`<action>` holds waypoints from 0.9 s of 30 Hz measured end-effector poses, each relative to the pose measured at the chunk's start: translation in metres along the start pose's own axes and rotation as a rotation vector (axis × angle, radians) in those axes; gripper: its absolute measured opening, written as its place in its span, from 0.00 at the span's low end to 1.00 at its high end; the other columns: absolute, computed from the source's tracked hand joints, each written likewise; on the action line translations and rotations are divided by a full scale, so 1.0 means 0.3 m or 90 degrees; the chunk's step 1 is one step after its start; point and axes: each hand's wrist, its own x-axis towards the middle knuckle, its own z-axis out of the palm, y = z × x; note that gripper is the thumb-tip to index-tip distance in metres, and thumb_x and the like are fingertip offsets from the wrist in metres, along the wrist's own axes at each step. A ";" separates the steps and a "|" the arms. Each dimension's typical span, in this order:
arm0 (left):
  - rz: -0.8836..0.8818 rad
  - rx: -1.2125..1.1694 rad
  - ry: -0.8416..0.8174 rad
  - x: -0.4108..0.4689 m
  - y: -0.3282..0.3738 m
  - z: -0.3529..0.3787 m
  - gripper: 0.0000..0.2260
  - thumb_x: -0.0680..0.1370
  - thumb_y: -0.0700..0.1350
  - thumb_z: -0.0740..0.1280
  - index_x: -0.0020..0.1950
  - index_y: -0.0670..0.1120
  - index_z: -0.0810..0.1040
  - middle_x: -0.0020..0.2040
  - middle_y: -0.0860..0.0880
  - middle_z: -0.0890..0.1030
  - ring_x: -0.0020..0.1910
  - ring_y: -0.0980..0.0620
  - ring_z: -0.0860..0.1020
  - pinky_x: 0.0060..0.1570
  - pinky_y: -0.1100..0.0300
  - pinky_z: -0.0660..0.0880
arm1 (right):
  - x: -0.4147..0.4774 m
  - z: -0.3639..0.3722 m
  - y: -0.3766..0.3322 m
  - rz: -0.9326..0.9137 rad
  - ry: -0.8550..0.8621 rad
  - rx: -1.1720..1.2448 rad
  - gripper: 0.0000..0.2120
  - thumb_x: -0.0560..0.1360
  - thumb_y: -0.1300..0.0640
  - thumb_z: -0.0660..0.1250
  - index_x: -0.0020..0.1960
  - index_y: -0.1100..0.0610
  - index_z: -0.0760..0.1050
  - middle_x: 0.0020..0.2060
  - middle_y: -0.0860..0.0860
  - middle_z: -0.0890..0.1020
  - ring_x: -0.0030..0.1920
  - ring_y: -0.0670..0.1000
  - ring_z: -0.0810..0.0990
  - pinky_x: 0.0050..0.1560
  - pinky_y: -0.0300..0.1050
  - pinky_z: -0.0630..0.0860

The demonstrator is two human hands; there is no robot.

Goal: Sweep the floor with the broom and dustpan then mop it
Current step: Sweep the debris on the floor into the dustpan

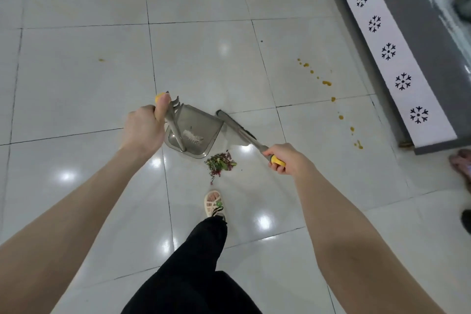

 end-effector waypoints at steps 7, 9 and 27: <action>0.015 0.007 -0.014 -0.239 -0.065 -0.033 0.34 0.81 0.62 0.45 0.40 0.34 0.76 0.40 0.36 0.78 0.40 0.39 0.72 0.41 0.53 0.65 | -0.152 -0.029 0.329 0.005 0.048 0.192 0.04 0.75 0.62 0.65 0.42 0.59 0.70 0.30 0.56 0.71 0.15 0.46 0.65 0.17 0.30 0.55; 0.011 0.008 -0.017 -0.264 -0.072 -0.045 0.34 0.81 0.62 0.45 0.40 0.35 0.76 0.40 0.35 0.78 0.40 0.39 0.71 0.41 0.53 0.65 | -0.173 -0.027 0.381 0.002 0.072 0.217 0.06 0.75 0.62 0.65 0.41 0.60 0.70 0.29 0.56 0.71 0.14 0.46 0.65 0.17 0.30 0.55; 0.078 0.020 -0.086 -0.205 -0.296 -0.184 0.33 0.81 0.61 0.45 0.40 0.36 0.75 0.38 0.39 0.77 0.41 0.40 0.72 0.42 0.54 0.66 | -0.212 0.398 0.524 0.039 0.130 0.278 0.09 0.73 0.66 0.63 0.35 0.59 0.68 0.27 0.54 0.68 0.24 0.51 0.68 0.19 0.33 0.56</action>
